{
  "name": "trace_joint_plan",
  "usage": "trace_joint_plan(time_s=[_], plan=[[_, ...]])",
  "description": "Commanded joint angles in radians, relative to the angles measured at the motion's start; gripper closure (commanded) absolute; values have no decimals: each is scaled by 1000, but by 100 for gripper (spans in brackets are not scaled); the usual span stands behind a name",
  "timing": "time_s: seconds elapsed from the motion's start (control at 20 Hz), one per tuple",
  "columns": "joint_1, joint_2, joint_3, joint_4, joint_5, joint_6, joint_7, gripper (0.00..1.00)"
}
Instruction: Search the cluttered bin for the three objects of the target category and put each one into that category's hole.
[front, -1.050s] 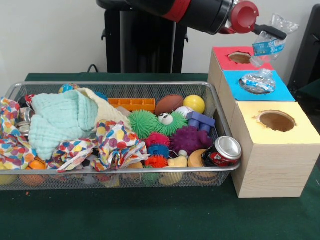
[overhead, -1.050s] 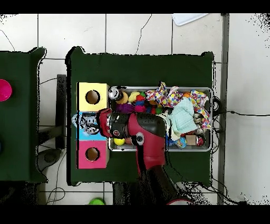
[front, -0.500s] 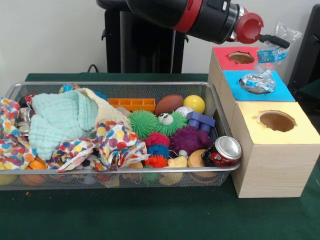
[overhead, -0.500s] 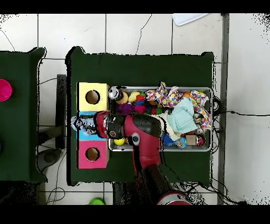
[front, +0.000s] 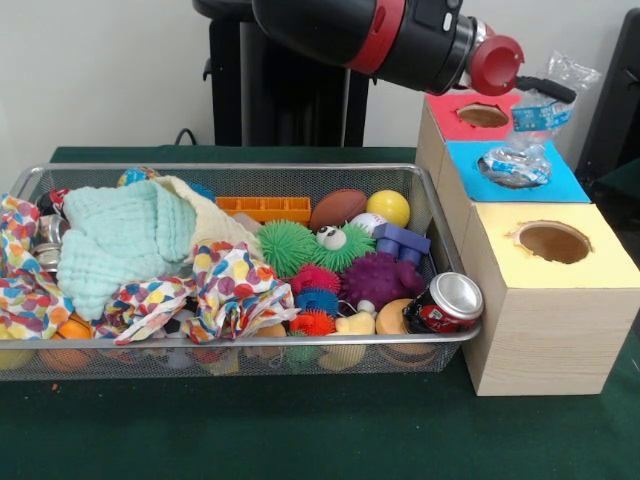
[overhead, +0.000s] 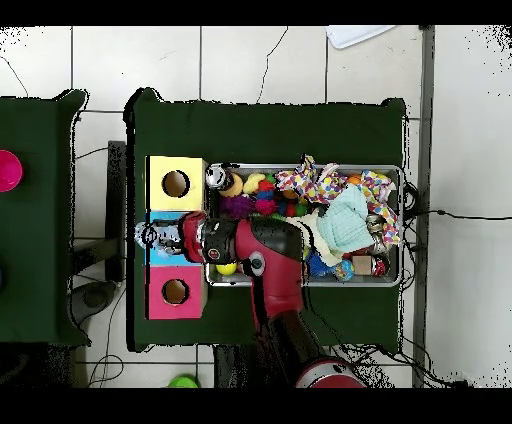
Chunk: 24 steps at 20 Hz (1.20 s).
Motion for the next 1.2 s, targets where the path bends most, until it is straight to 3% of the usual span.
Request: trace_joint_plan(time_s=[0.05,0.7,1.2], plan=[[-12,53,42,-23,61,-50,-33,100],[-13,77,50,-35,65,-46,-50,100],[-28,133,55,-49,46,-52,-127,100]])
